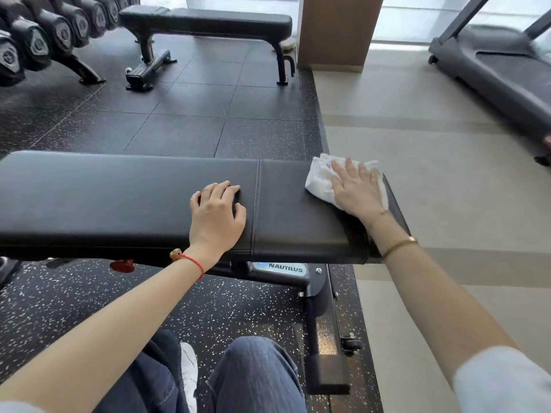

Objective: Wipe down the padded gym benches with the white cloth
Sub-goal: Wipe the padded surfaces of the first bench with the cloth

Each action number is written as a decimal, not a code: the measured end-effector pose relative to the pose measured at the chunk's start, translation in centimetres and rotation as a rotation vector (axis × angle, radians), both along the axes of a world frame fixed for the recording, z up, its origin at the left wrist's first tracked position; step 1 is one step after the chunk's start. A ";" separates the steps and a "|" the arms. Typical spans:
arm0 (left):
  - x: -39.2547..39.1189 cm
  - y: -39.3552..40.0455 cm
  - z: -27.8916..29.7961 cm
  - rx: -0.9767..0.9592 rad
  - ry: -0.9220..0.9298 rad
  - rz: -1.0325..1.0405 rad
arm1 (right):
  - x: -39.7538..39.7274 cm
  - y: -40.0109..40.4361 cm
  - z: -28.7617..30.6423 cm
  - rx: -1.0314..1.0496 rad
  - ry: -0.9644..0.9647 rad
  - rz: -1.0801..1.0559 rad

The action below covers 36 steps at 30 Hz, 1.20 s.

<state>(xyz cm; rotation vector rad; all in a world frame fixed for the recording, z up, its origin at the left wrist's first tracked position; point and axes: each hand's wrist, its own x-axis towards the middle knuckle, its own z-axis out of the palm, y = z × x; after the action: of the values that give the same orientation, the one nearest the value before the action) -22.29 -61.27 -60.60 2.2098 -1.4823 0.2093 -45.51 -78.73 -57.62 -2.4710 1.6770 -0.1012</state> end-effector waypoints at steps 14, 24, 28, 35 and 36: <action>0.5 0.3 0.0 -0.003 0.019 -0.031 | -1.5 9.1 -1.1 -0.093 0.031 0.305; 0.2 0.4 0.1 0.007 0.012 -0.025 | 1.4 5.7 -0.7 -0.074 -0.020 0.111; 0.2 0.4 0.0 0.005 0.012 -0.031 | -2.4 9.7 -1.3 -0.101 -0.046 0.230; 0.0 0.3 0.2 0.006 0.003 -0.018 | -3.5 4.3 -0.6 -0.051 -0.019 0.031; -0.1 0.3 0.3 0.004 0.008 -0.016 | -2.6 3.5 -0.4 -0.037 -0.024 0.020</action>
<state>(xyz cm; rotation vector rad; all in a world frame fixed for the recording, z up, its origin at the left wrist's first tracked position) -22.40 -60.98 -60.34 2.1985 -1.4973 0.1928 -48.11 -75.22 -57.99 -2.5020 1.6556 -0.1609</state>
